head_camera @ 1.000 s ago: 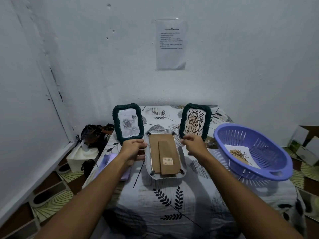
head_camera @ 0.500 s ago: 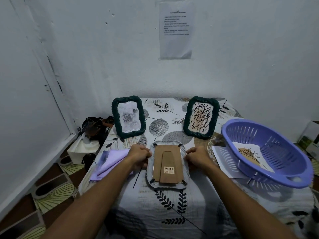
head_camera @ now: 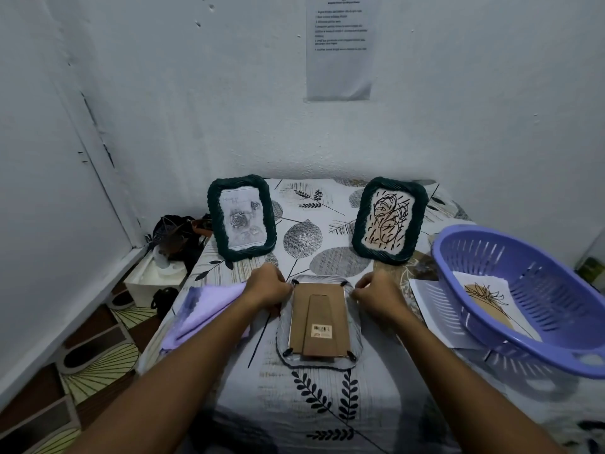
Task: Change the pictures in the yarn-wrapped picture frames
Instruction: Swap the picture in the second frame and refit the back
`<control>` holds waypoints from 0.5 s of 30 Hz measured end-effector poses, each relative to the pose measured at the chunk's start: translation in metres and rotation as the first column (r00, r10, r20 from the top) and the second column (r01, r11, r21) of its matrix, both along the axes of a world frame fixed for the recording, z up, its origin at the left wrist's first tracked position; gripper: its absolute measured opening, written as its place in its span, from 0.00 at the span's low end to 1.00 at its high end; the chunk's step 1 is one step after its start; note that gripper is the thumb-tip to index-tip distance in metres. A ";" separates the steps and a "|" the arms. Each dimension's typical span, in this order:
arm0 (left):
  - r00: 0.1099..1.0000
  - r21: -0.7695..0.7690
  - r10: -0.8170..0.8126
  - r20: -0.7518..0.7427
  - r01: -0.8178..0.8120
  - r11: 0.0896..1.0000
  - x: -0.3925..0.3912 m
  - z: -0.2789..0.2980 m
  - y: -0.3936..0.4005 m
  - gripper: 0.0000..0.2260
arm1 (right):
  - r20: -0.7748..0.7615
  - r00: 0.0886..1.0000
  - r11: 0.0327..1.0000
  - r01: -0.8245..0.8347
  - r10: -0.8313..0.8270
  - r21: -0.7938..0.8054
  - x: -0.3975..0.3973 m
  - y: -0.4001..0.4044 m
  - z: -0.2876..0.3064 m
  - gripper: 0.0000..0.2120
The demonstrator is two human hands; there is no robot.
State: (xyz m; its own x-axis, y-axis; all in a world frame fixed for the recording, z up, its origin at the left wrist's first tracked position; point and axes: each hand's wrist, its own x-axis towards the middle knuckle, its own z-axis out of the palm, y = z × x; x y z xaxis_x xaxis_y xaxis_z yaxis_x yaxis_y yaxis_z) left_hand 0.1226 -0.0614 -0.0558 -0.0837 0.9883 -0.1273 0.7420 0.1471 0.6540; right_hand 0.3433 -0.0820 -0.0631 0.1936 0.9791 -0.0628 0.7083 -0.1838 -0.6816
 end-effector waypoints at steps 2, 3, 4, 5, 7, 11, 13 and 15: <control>1.000 0.021 0.003 -0.007 -0.003 1.000 0.004 -0.001 0.004 0.09 | -0.003 1.000 0.999 0.010 -0.010 0.035 -0.005 0.006 -0.002 0.06; 1.000 0.034 0.012 -0.018 -0.012 0.999 0.006 -0.003 0.006 0.10 | -0.009 1.000 0.999 0.019 -0.018 0.033 -0.008 0.008 -0.005 0.07; 0.999 0.049 0.026 -0.023 -0.025 0.998 0.009 -0.005 0.007 0.11 | 0.004 1.000 0.999 0.021 -0.022 0.035 -0.011 0.010 -0.008 0.08; 0.999 0.071 0.038 -0.029 -0.036 0.997 0.010 -0.007 0.008 0.12 | 0.029 0.999 0.999 0.033 -0.034 0.033 -0.013 0.012 -0.010 0.08; 0.997 0.119 0.070 -0.037 -0.065 0.991 0.013 -0.010 0.008 0.13 | 0.070 0.995 0.996 0.062 -0.066 0.059 -0.017 0.014 -0.014 0.09; 0.993 0.164 0.102 -0.051 -0.093 0.982 0.014 -0.016 0.011 0.14 | 0.113 0.988 0.990 0.094 -0.106 0.106 -0.022 0.016 -0.021 0.11; 0.993 0.166 0.101 -0.066 -0.089 0.982 0.015 -0.017 0.012 0.13 | 0.118 0.987 0.990 0.092 -0.105 0.111 -0.022 0.017 -0.022 0.10; 0.992 0.176 0.093 -0.084 -0.077 0.981 0.016 -0.016 0.013 0.12 | 0.121 0.987 0.990 0.090 -0.103 0.112 -0.022 0.018 -0.022 0.10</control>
State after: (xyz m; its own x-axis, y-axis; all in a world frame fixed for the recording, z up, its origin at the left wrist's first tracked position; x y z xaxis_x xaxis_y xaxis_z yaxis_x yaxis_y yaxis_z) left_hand 0.1384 -0.0481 -0.0718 -0.1716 0.9836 0.0565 0.7894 0.1029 0.6053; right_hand 0.3216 -0.0638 -0.0850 0.2874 0.9551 0.0717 0.7724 -0.1869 -0.6070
